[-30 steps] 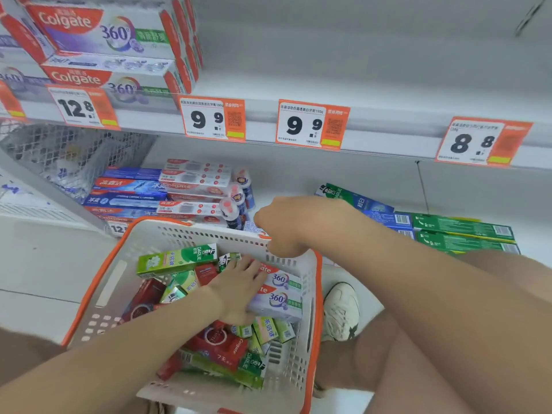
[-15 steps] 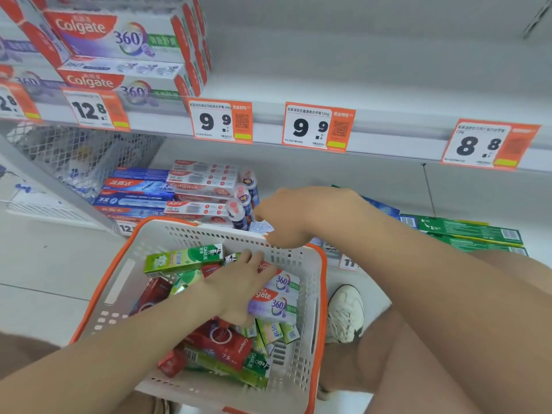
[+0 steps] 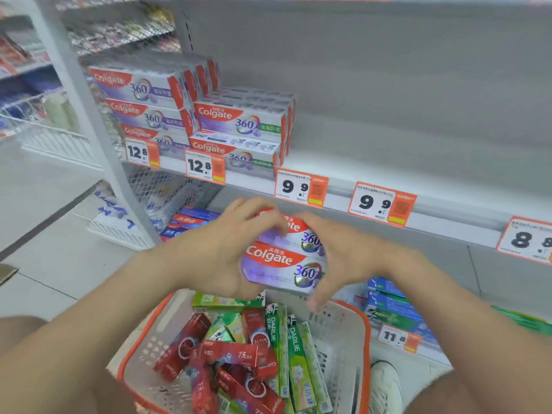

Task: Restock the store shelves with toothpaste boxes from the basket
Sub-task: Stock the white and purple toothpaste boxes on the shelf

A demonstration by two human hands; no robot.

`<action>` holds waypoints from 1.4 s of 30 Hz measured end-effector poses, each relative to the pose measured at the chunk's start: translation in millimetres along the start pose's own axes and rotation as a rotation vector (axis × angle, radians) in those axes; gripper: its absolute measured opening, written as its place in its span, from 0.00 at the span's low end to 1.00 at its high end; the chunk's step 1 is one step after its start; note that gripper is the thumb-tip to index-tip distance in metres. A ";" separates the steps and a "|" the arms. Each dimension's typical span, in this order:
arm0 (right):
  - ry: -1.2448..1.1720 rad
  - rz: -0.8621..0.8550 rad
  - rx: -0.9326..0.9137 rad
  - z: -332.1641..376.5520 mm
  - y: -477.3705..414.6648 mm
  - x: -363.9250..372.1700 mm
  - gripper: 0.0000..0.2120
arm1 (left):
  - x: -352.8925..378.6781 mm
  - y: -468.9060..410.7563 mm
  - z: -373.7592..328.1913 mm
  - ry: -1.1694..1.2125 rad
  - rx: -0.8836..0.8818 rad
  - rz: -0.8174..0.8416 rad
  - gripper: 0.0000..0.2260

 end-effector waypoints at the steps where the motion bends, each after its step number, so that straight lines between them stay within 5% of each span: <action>1: 0.001 -0.062 -0.050 9.3 -3.2 -3.7 0.63 | -13.3 2.1 2.9 0.038 -0.008 -0.024 0.33; 8: 0.177 -0.207 -0.194 59.1 -27.0 -13.3 0.59 | -71.8 24.8 36.4 0.238 -0.089 -0.116 0.37; 14: -0.153 -0.364 -0.195 65.9 -54.3 -21.4 0.44 | -96.9 26.1 65.6 0.829 -0.291 -0.211 0.39; 19: -0.286 -0.589 -0.070 61.6 -66.0 -26.4 0.43 | -59.1 9.5 58.0 1.320 -0.530 -0.192 0.19; 22: -0.333 -0.555 -0.045 60.8 -68.4 -26.1 0.45 | -59.0 7.4 55.6 1.383 -0.527 -0.199 0.14; 27: -0.649 -0.749 0.038 58.8 -68.6 -30.5 0.20 | -68.0 11.7 75.8 1.447 -0.616 -0.297 0.13; 33: -0.820 -0.749 -0.080 60.5 -69.4 -34.1 0.16 | -66.0 13.6 76.9 1.232 -0.578 -0.394 0.12; 38: -0.684 -0.665 -0.192 75.0 -71.4 -28.6 0.18 | -56.8 7.9 69.1 1.289 -0.577 -0.310 0.35; 42: -0.764 -0.558 -0.238 77.6 -76.1 -23.5 0.21 | -59.3 1.5 60.7 1.366 -0.464 -0.298 0.18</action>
Point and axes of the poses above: each hand's wrist, its own y-axis away from the middle knuckle, its own x-axis out of the palm, z = x × y, the point moved 5 cm from there along -y, towards the middle knuckle, and after that the axes turned 15 degrees about -x, right-handed, at the moved point
